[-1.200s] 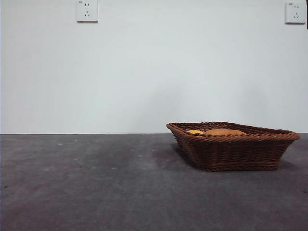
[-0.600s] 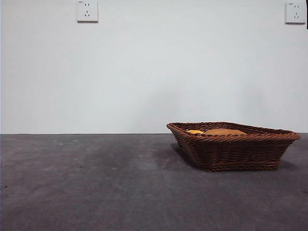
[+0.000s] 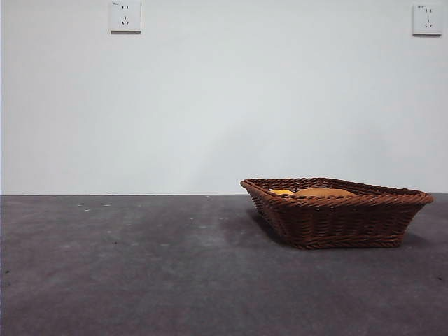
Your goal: Help me put the vegetables on the table into the basket
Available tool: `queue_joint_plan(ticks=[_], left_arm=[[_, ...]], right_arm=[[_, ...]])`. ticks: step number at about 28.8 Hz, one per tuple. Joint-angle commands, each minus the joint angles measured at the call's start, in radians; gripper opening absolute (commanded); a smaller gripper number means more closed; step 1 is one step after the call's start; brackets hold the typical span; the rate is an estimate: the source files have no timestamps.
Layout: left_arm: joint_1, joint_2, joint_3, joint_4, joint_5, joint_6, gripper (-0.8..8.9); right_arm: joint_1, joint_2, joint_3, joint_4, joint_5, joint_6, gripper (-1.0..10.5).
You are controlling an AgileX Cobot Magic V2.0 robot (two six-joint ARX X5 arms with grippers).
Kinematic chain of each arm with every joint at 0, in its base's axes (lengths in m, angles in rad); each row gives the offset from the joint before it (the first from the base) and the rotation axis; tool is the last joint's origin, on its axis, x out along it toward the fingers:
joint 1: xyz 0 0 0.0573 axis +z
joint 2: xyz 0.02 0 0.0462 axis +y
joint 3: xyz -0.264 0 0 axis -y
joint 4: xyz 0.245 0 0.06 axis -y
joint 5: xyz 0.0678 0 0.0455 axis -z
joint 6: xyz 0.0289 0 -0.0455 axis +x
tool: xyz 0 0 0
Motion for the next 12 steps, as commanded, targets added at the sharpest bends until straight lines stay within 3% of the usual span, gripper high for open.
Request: queue_joint_plan(ticks=[1,6,10,12], left_arm=[[-0.002,0.006,-0.011,0.011,-0.003,-0.006,-0.03],[-0.002,0.013,-0.011,0.011,-0.003,-0.006,-0.03],[-0.002,0.013,-0.011,0.011,-0.003,-0.006,-0.03],[-0.002,0.013,-0.011,0.011,-0.003,-0.006,-0.03]], right_arm=[[0.039,-0.151,-0.117,0.189,0.012,-0.001,0.0],[0.056,-0.594,-0.606,0.873,0.018,-0.003,0.0],[0.056,-0.918,-1.005,1.290,0.164,-0.004,0.0],[0.056,-1.029,-1.173,1.456,0.169,-0.004,0.0]])
